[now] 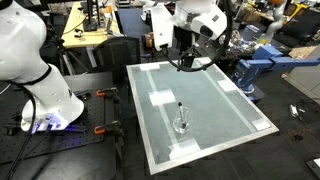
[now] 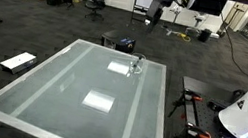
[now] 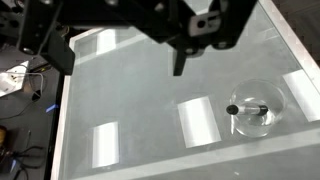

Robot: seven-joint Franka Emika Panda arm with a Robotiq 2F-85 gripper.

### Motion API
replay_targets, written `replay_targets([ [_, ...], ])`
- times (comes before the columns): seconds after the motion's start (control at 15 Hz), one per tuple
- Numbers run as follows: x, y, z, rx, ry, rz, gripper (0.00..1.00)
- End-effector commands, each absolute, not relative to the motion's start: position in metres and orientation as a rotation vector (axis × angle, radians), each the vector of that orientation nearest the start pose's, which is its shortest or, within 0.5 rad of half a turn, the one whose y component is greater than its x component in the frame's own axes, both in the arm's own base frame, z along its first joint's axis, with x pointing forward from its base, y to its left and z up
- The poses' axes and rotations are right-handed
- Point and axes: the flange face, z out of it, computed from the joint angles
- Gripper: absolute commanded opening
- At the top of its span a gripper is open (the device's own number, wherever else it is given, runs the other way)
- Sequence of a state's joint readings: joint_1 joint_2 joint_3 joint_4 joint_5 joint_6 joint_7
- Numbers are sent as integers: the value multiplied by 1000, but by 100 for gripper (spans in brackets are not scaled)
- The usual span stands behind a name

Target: Put the marker in the glass then put it back on the table

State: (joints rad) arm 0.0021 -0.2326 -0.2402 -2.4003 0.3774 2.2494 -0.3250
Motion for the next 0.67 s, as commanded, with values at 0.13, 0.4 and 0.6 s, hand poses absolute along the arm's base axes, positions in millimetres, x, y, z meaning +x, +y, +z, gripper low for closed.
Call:
replay_targets([
  [0.13,464,-127,422,-2788,86,-251,100],
  [0.4,471,-141,417,-2774,-49,-327,100],
  [0.6,475,-154,410,-2757,-161,-355,100],
])
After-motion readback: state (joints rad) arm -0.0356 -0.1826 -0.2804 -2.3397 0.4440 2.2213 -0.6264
